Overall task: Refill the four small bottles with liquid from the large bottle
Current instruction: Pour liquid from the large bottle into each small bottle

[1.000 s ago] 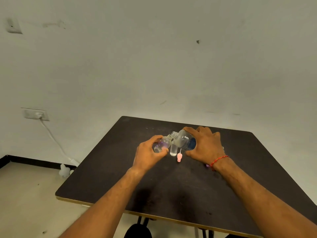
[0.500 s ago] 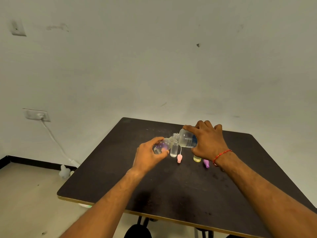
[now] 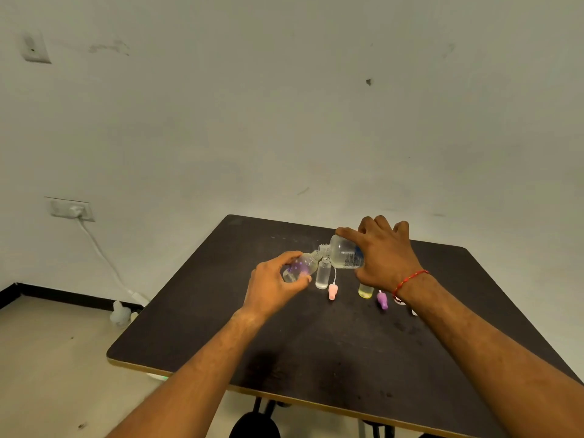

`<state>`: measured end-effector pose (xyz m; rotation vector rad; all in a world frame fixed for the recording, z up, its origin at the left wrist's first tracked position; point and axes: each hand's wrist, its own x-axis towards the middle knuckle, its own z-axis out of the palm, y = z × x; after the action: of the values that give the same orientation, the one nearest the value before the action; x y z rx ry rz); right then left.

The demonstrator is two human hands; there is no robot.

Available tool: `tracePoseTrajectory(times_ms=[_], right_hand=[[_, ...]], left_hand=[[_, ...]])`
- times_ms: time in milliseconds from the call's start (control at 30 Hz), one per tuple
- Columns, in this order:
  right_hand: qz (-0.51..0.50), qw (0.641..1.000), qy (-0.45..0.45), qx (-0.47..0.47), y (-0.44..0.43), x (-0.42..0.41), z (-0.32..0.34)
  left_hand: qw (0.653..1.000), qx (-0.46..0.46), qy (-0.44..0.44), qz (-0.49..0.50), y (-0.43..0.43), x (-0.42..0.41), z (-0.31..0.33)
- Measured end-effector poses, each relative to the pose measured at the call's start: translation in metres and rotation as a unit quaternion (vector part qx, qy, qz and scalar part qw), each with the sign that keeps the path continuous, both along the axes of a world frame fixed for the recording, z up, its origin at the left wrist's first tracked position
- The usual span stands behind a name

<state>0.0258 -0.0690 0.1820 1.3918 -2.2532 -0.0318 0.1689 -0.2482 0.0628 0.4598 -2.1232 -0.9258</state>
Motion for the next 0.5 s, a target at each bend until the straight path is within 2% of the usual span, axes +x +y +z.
tracePoseTrajectory(times_ms=[500], right_hand=[[0.002, 1.0, 0.008, 0.02, -0.0043, -0.0022, 0.0037]], left_hand=[[1.0, -0.001, -0.008, 0.0, -0.0011, 0.0016, 0.0012]])
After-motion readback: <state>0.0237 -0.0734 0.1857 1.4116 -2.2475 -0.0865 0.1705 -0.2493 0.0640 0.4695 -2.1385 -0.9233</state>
